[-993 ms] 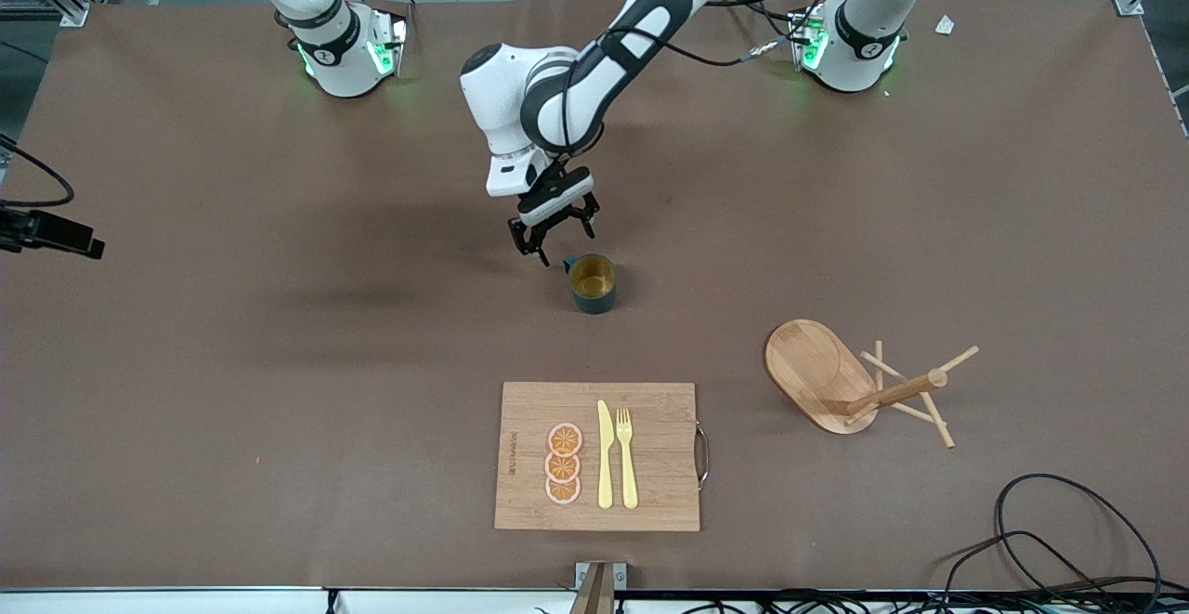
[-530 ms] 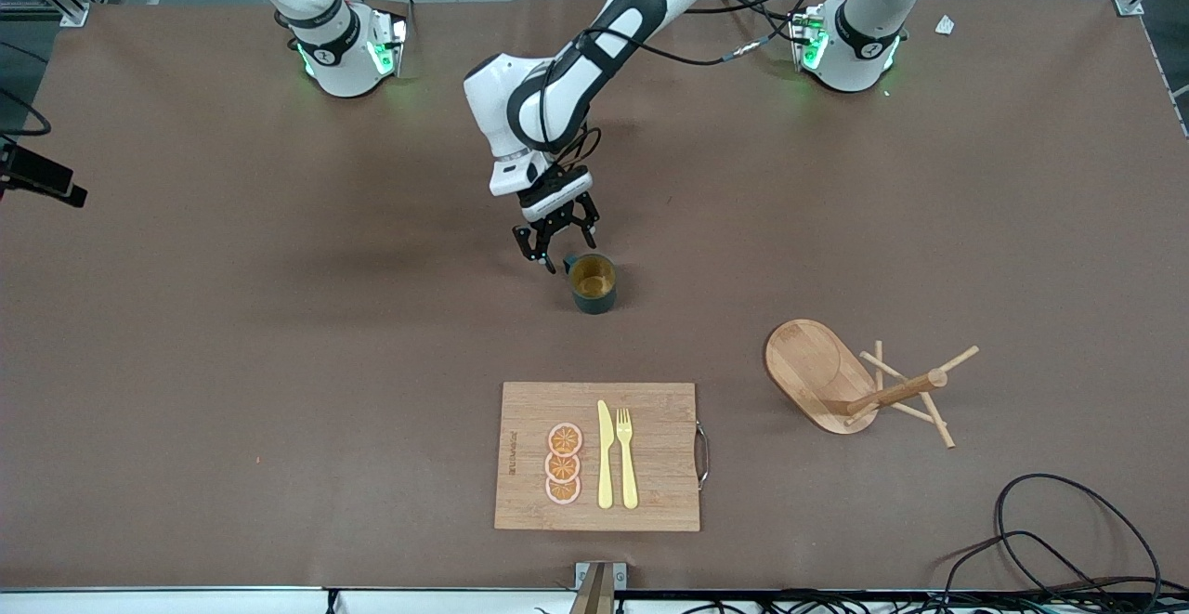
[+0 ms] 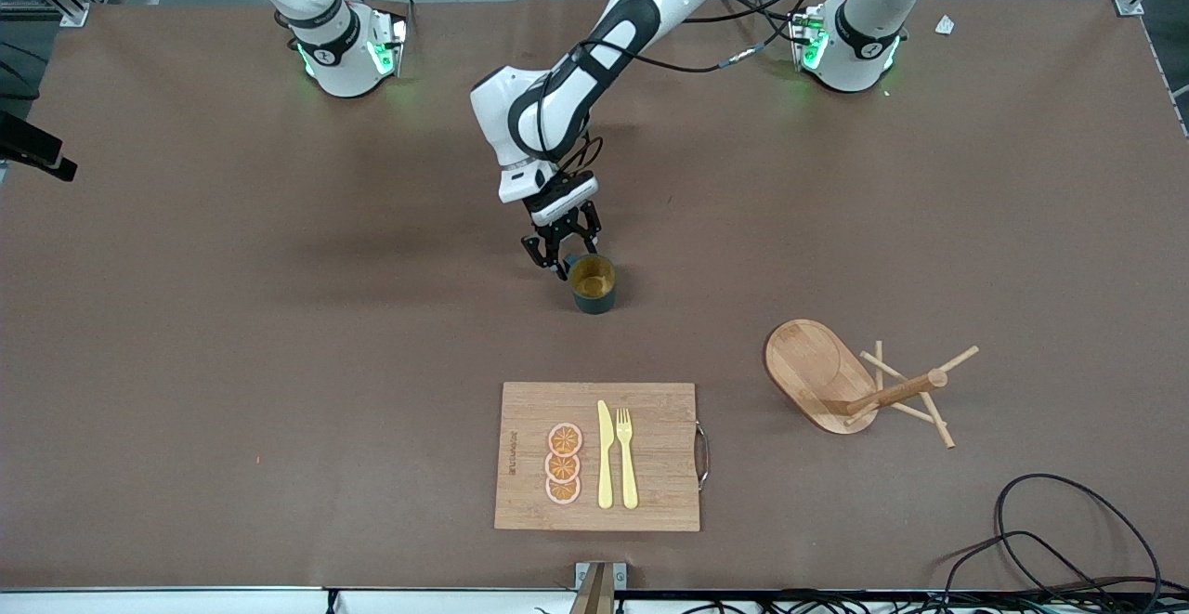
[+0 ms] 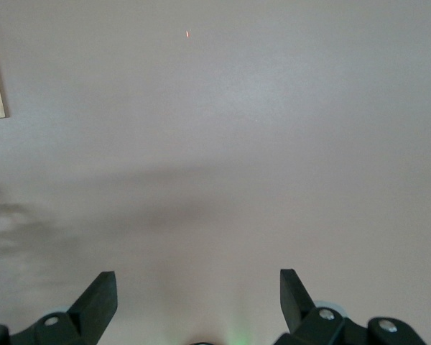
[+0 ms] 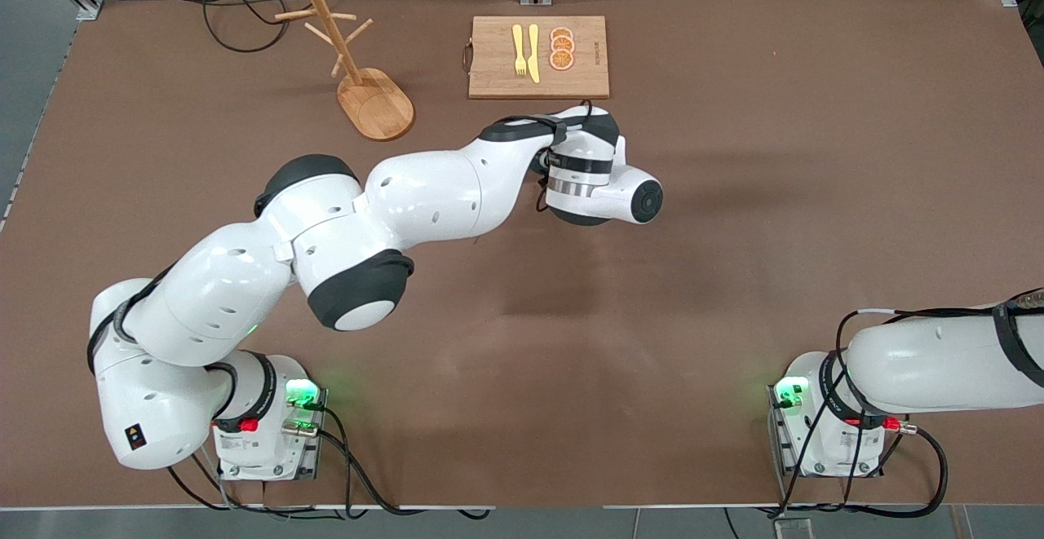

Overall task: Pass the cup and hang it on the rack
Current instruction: 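Lower the left gripper and close it on the mug handle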

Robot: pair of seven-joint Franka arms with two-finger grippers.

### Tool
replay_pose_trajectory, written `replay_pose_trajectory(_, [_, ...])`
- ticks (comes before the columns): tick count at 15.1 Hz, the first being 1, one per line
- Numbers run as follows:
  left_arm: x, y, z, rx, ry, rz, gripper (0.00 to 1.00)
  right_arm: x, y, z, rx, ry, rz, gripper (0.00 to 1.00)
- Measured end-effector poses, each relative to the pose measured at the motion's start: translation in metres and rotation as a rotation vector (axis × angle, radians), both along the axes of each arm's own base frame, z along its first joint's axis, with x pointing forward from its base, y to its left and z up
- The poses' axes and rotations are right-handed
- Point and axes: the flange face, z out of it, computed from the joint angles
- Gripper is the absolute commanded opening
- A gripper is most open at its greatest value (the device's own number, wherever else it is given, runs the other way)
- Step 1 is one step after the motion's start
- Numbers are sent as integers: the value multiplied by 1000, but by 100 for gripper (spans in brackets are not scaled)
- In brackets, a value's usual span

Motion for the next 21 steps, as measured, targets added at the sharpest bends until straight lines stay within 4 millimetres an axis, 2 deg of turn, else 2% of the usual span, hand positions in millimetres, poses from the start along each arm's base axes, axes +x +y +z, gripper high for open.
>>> replay_pose_trajectory(4, [-1,2,-11,12,5,1,50,-7,0,8,1,-5,0,100])
replay_pose_trajectory(9, [-4,-1,-10,9,3,-5,36,-8,6,8,3,6,10,100])
replay_pose_trajectory(11, [-5,-3,-8,6,1,-9,23,-8,8,8,3,6,15,100])
replay_pose_trajectory(15, [-4,-7,-1,5,2,-25,7,-8,9,8,3,6,16,100])
replay_pose_trajectory(18, [0,-13,17,-7,-4,-44,3,-8,9,8,3,7,16,100])
replay_pose_trajectory(21, [9,-18,55,-28,-15,-65,2,-8,9,8,3,7,16,100])
